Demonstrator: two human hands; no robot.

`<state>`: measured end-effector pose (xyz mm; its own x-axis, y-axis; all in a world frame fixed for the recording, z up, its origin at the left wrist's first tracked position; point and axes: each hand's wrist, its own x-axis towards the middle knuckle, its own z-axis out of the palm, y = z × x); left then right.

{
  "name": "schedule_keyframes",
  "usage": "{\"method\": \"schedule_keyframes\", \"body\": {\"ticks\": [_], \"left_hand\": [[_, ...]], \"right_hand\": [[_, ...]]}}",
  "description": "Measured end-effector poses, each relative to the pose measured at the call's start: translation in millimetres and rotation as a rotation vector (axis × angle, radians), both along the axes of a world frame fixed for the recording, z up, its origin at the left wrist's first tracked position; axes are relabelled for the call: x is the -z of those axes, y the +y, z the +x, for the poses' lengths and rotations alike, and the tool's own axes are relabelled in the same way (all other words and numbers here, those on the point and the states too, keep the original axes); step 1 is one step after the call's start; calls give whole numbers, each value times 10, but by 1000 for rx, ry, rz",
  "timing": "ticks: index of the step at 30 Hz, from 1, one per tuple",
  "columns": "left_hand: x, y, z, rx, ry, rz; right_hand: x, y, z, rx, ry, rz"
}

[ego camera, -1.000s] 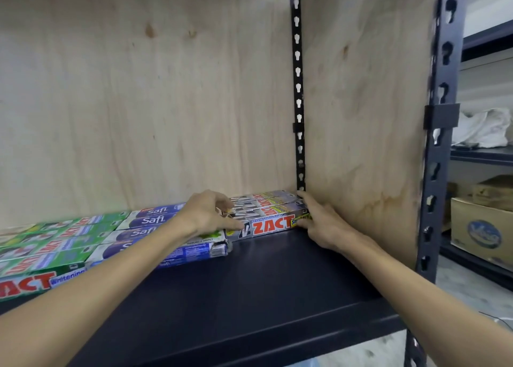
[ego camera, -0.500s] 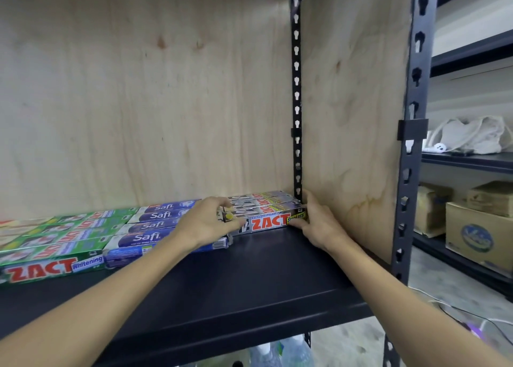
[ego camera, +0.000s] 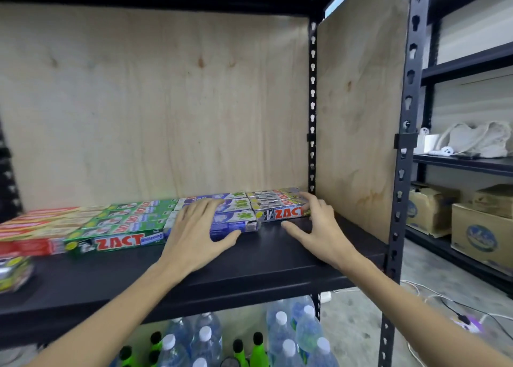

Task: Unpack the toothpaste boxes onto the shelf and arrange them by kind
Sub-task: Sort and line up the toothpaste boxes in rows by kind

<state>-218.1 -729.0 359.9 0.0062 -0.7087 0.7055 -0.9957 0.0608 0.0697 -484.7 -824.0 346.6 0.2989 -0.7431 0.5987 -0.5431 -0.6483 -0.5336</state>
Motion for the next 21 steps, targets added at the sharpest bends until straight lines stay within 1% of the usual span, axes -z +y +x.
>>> {"method": "schedule_keyframes", "body": {"ticks": [3, 6, 8, 17, 21], "left_hand": [[-16, 311, 227, -50, -23, -1], [-31, 643, 528, -102, -29, -34], [-33, 864, 778, -153, -49, -34], [53, 1904, 2075, -423, -100, -101], [108, 2254, 2469, -485, -30, -153]], "right_hand": [[66, 291, 243, -80, -6, 26], [55, 523, 557, -71, -66, 56], [54, 689, 828, -119, -86, 77], [36, 1347, 2313, -393, -4, 117], [55, 1482, 2875, -474, 82, 136]]}}
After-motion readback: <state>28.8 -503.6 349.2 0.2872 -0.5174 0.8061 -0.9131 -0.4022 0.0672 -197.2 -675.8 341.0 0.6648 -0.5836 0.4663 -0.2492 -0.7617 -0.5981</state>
